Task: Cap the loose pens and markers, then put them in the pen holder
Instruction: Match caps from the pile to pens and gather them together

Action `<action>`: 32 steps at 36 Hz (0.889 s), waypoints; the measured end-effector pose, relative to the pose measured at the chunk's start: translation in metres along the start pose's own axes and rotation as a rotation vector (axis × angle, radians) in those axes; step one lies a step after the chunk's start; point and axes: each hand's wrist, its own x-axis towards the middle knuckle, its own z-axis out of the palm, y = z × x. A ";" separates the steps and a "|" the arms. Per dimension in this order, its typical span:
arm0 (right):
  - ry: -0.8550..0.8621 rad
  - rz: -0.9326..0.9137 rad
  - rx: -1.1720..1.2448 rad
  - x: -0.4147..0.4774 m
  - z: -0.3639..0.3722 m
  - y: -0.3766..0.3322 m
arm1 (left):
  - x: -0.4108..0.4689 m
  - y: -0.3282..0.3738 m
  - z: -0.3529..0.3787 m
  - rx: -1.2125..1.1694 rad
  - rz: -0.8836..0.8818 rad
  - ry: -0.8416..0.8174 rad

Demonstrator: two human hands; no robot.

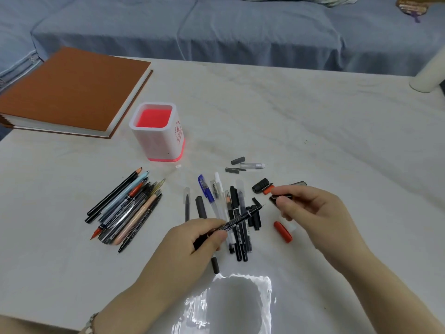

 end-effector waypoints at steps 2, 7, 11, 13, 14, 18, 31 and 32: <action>-0.038 -0.005 -0.038 0.000 -0.002 0.001 | -0.001 0.001 0.000 0.004 0.030 -0.004; -0.116 0.007 -0.083 0.000 -0.002 0.002 | -0.002 0.002 0.000 0.062 0.081 -0.007; -0.182 -0.012 -0.136 -0.002 0.000 0.002 | -0.001 0.000 0.000 0.164 0.166 -0.029; -0.214 -0.005 -0.120 -0.004 0.003 0.002 | 0.000 -0.003 0.000 0.237 0.225 -0.029; -0.220 -0.001 -0.106 -0.005 0.005 0.002 | 0.001 -0.004 0.000 0.269 0.242 -0.027; -0.217 -0.016 -0.076 -0.007 0.005 0.004 | 0.001 -0.009 -0.002 0.329 0.326 -0.008; -0.267 -0.074 -0.104 -0.012 0.009 0.006 | 0.001 0.007 -0.005 -0.353 -0.314 -0.335; -0.273 -0.064 -0.091 -0.010 0.011 0.005 | 0.002 0.008 -0.005 -0.372 -0.330 -0.335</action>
